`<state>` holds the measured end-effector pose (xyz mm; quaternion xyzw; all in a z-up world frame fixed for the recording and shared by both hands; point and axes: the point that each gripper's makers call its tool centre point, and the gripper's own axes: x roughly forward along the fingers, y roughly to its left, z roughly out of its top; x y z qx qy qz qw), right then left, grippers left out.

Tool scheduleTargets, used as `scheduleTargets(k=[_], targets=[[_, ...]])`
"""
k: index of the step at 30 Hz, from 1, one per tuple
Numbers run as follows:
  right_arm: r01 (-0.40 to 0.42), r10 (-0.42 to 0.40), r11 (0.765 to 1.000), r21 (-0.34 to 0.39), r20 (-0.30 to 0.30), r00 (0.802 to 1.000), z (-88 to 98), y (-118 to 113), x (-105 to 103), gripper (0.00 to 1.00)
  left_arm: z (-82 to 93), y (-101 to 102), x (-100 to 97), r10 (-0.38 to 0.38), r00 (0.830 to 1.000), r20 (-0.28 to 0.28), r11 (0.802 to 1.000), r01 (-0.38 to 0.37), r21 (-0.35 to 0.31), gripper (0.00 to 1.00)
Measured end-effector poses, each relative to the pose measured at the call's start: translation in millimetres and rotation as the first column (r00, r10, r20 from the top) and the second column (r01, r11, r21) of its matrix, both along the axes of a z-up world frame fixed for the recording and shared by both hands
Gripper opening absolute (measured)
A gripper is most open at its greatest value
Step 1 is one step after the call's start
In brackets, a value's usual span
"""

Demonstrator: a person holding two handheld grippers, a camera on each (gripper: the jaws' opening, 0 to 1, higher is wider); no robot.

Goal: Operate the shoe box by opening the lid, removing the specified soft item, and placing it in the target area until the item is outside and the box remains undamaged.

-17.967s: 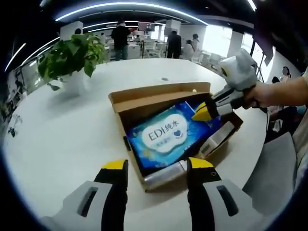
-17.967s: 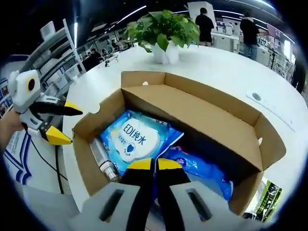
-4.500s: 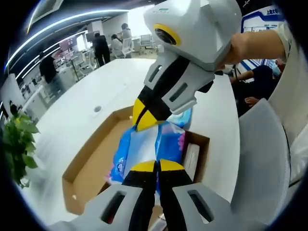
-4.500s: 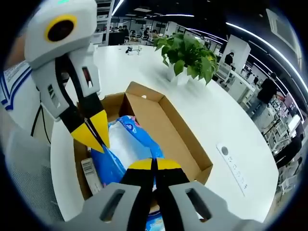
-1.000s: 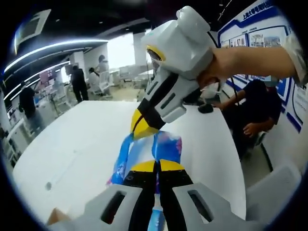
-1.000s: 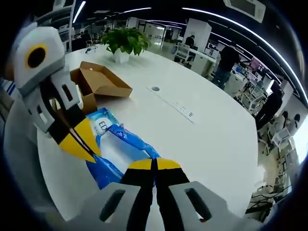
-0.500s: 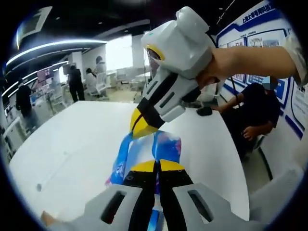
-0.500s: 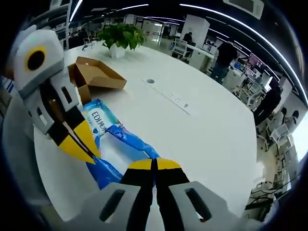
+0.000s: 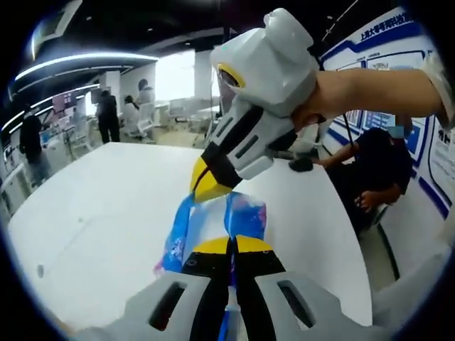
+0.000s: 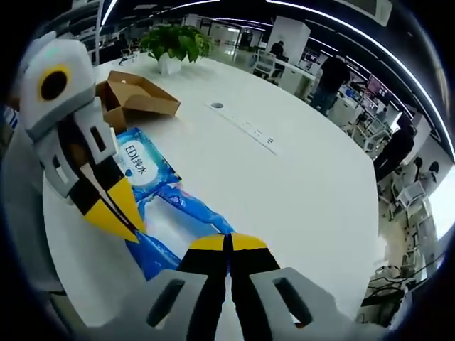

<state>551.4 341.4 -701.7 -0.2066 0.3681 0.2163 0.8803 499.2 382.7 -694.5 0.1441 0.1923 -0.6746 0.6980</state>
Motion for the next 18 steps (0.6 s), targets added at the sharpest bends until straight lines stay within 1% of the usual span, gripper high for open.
scheduleTargets(k=[11,18], targets=[[-0.008,0.008,1.0,0.001,-0.026,1.0,-26.6,-5.3,13.5,0.0,-25.6,-3.6,11.7,0.02,0.999,-0.03,0.999,-0.019,0.04,0.0],[-0.001,0.001,1.0,0.01,-0.033,0.999,-37.6,-6.9,17.9,0.0,-33.9,-4.3,15.3,0.023,0.999,-0.038,0.998,-0.021,0.053,0.0]])
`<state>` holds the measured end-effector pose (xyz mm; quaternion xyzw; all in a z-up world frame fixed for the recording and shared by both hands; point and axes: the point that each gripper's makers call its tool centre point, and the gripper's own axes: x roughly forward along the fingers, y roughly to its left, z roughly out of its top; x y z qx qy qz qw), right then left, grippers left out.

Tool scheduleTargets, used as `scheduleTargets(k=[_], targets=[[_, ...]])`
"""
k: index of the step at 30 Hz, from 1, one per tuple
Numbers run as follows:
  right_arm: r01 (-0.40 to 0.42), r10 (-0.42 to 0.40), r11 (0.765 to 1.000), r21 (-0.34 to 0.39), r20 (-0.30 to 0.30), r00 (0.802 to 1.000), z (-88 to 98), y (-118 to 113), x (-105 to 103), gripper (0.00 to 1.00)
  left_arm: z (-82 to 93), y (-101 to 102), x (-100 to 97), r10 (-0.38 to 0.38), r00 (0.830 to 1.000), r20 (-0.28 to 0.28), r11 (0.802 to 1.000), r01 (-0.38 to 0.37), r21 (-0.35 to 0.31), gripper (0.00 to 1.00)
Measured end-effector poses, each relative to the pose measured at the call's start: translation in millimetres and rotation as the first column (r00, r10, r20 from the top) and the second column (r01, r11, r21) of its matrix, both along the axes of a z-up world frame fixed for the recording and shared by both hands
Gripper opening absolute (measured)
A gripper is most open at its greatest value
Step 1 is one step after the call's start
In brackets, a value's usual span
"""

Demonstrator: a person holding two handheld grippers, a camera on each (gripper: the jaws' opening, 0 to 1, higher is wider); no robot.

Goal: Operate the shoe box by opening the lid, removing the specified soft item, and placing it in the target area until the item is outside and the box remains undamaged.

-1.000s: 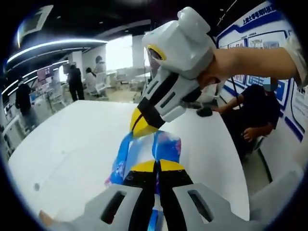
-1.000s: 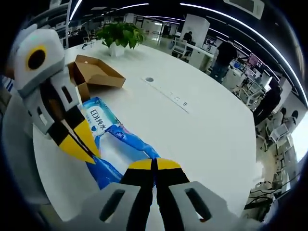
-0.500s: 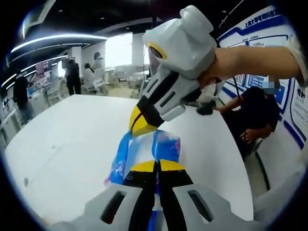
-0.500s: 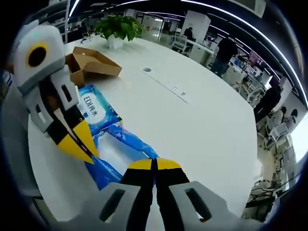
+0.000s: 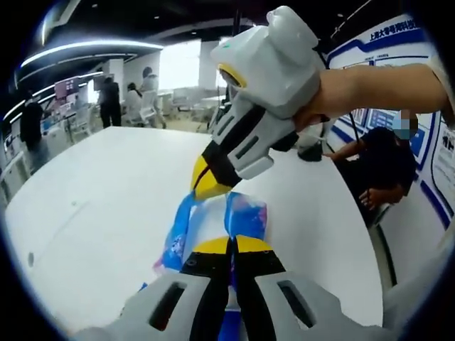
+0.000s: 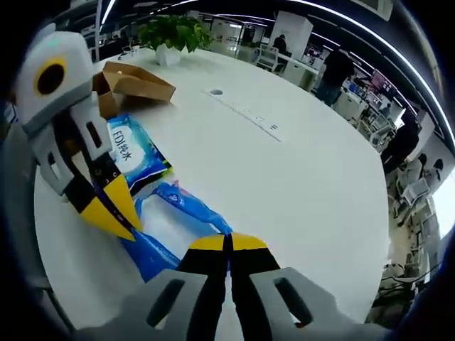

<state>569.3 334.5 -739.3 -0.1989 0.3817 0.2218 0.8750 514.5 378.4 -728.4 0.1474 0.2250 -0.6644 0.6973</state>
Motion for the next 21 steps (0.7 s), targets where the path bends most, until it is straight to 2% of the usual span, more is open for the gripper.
scheduleTargets(k=[21], targets=[[0.021,-0.021,1.0,0.014,0.003,1.0,-8.5,-0.4,0.9,0.0,-4.7,-4.0,-4.1,-0.014,1.0,0.001,1.0,0.014,0.011,0.0]])
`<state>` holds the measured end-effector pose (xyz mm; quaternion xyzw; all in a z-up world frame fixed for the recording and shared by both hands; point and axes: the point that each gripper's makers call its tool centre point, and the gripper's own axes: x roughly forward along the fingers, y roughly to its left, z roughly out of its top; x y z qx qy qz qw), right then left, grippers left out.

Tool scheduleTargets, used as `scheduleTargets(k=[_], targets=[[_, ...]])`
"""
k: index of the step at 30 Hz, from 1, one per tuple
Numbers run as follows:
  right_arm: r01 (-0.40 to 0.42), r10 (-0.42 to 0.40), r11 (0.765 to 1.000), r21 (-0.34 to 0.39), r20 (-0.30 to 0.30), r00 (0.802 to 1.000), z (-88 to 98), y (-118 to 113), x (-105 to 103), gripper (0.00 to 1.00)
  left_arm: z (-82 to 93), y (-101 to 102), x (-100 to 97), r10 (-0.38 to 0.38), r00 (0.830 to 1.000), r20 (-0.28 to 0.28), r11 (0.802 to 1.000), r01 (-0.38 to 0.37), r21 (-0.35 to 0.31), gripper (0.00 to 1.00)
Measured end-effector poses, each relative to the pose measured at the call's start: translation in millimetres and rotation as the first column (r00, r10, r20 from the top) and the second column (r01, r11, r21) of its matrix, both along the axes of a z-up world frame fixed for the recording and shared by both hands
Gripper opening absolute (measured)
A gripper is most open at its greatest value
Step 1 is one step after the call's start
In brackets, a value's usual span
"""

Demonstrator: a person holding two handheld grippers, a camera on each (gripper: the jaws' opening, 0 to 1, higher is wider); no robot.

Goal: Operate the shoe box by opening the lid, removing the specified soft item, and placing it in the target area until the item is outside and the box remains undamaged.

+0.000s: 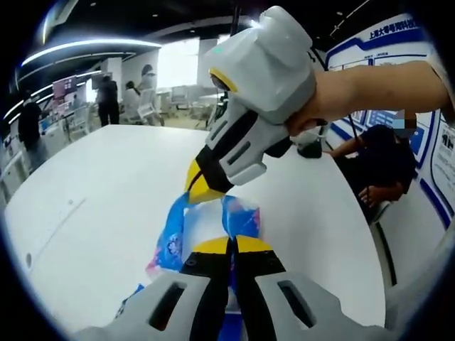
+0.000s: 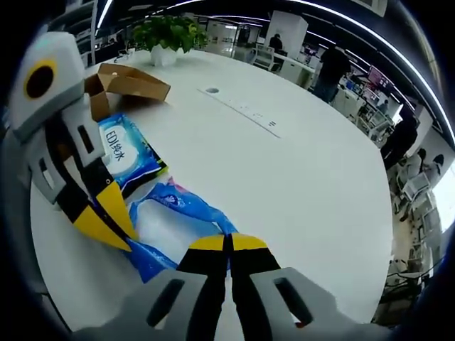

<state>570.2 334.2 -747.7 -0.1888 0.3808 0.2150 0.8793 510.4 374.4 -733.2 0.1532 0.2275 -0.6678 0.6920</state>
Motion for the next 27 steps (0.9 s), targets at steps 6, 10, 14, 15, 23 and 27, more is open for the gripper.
scheduleTargets(k=[6,10,14,15,23,27], targets=[[0.002,-0.002,1.0,0.001,-0.006,1.0,-1.6,-2.4,-1.9,0.0,-0.6,0.3,-3.6,-0.006,1.0,-0.002,1.0,0.006,0.008,0.0],[0.001,-0.001,1.0,0.0,-0.009,1.0,-3.1,-3.6,-2.7,0.0,-0.3,-0.9,-5.9,-0.01,1.0,-0.002,1.0,0.01,0.007,0.0],[0.006,-0.006,1.0,-0.001,-0.014,1.0,-3.7,-4.6,-4.7,0.0,-0.5,-1.4,-7.7,-0.016,1.0,0.002,1.0,0.016,0.01,0.0],[0.006,-0.006,1.0,-0.001,-0.016,1.0,-4.0,-4.5,-5.4,0.0,-0.4,-1.1,-7.8,-0.018,1.0,0.005,1.0,0.018,0.011,0.0],[0.016,-0.017,1.0,-0.017,-0.03,0.999,-7.9,-5.6,-9.5,0.01,6.4,-2.3,-3.9,-0.01,0.999,0.035,1.0,0.011,-0.007,0.01],[0.016,-0.017,1.0,-0.014,-0.035,0.999,-7.3,-4.9,-10.9,0.07,15.3,-3.2,3.3,0.017,0.998,0.055,0.999,-0.015,-0.03,0.0]])
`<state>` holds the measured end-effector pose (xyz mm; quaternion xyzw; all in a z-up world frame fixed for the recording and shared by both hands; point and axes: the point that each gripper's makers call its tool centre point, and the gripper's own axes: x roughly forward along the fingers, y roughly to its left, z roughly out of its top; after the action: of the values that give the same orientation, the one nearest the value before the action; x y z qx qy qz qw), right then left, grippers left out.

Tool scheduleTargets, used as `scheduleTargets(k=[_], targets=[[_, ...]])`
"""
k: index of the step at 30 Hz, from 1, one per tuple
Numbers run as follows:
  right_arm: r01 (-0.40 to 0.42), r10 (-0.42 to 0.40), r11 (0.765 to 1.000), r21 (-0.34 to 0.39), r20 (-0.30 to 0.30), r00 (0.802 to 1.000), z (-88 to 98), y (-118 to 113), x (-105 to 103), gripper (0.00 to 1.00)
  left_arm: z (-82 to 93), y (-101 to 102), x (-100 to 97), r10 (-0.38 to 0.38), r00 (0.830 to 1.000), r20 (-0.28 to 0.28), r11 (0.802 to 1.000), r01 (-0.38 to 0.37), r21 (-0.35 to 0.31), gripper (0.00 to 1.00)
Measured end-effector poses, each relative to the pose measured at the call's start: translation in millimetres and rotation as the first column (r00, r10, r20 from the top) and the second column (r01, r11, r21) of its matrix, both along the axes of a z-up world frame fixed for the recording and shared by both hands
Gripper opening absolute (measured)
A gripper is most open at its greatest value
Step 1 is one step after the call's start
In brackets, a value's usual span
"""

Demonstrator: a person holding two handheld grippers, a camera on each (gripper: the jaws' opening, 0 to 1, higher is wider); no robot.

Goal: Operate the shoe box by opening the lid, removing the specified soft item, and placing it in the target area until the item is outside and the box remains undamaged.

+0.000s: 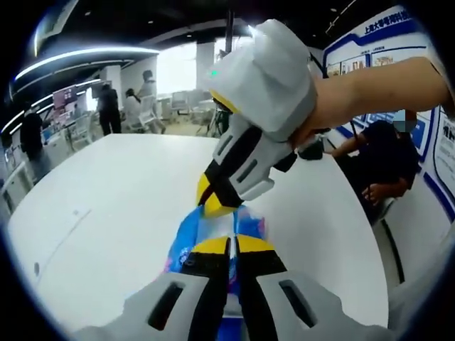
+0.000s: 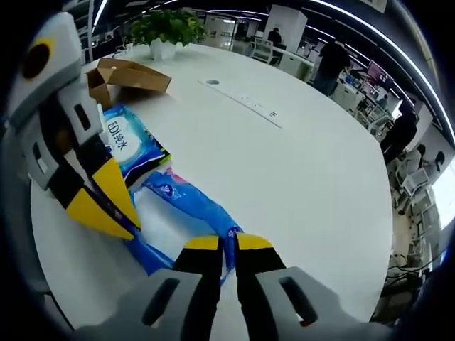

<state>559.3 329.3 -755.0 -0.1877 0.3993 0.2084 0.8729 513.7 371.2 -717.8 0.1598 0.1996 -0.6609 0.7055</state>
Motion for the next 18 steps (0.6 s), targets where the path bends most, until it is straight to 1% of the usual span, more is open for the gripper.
scheduleTargets(k=[2,7,10,15,18], targets=[[-0.001,0.001,1.0,0.003,0.003,1.0,2.9,0.8,-0.9,0.08,2.2,1.5,1.9,0.004,1.0,0.003,1.0,-0.004,-0.001,0.03],[-0.001,0.0,1.0,0.014,0.009,1.0,8.2,4.5,-2.4,0.14,3.4,8.3,5.1,0.011,1.0,0.017,1.0,-0.011,0.022,0.07],[-0.008,0.008,1.0,0.011,0.012,1.0,12.4,7.9,-3.2,0.16,8.2,12.4,5.7,0.013,1.0,0.024,1.0,-0.014,0.027,0.1],[-0.015,0.015,1.0,0.007,0.018,1.0,22.8,14.0,-7.6,0.19,21.2,18.4,5.6,0.015,0.999,0.04,1.0,-0.016,0.018,0.15],[-0.013,0.013,1.0,0.002,0.014,1.0,27.4,15.5,-11.5,0.22,26.6,24.7,5.2,0.013,0.999,0.047,0.999,-0.014,0.028,0.17]])
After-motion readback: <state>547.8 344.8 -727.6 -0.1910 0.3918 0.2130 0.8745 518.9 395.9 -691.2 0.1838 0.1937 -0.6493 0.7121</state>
